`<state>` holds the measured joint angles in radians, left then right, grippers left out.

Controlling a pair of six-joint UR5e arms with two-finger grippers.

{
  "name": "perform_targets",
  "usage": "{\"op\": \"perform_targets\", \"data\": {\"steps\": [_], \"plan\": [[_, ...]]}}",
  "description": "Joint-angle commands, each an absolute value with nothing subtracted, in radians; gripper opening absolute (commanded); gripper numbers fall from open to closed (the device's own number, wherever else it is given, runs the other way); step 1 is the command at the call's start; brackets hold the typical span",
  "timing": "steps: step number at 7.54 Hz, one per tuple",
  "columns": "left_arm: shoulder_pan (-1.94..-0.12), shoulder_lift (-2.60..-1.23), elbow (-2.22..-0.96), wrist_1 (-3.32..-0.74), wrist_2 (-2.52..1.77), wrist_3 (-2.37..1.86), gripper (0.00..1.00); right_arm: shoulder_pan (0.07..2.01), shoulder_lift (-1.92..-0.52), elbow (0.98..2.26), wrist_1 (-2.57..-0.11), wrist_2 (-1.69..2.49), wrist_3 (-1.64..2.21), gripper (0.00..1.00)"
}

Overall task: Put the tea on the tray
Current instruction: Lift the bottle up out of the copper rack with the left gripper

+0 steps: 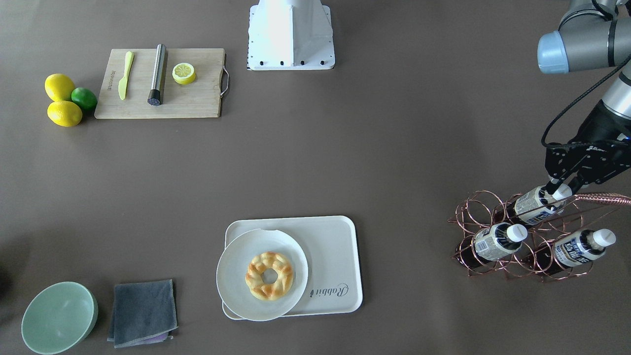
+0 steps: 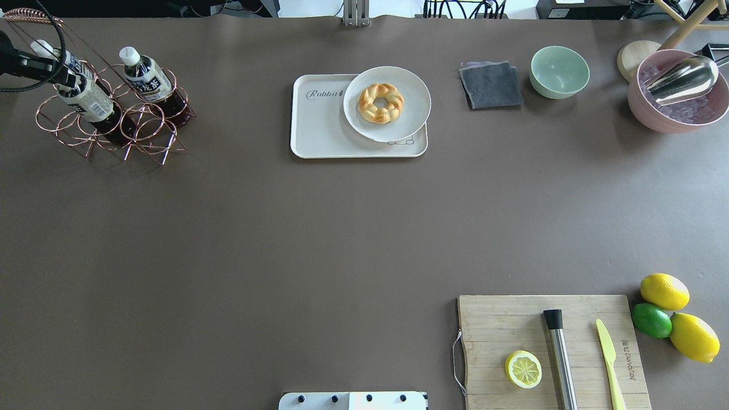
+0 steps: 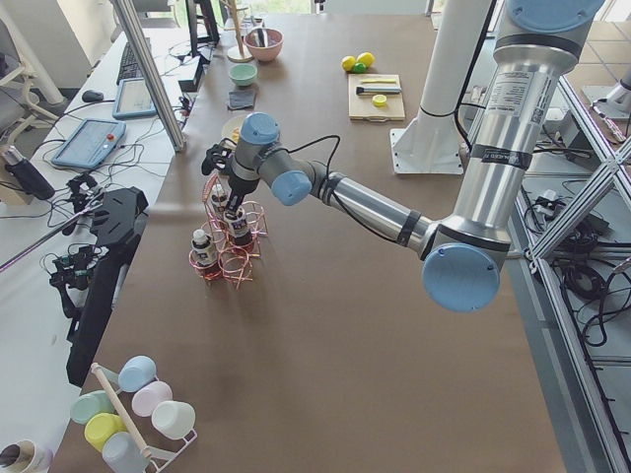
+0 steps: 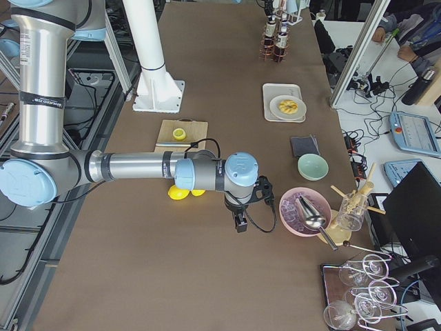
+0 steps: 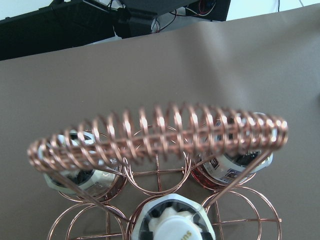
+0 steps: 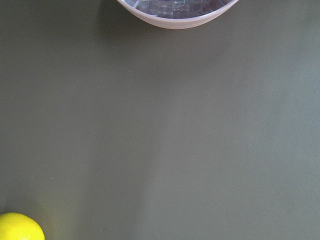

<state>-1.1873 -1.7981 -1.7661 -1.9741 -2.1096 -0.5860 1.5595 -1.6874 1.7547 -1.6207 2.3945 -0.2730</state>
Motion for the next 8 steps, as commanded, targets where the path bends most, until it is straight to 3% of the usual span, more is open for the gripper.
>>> {"op": "perform_targets", "data": {"steps": [1, 5, 8], "plan": [[-1.235, -1.793, -1.879, -1.889, -2.112, -0.578, 0.0, 1.56, -1.689, 1.761, -1.621, 2.395, -0.273, 1.0], [-1.32, -1.792, -2.055, -1.709, -2.189, -0.575, 0.0, 1.559, -1.692, 1.761, -1.621, 2.401, -0.273, 1.0], [-1.217, -1.807, -2.221, -1.518, -2.16, -0.618, 0.0, 1.559, -1.692, 1.761, -1.621, 2.402, -0.273, 1.0]]}}
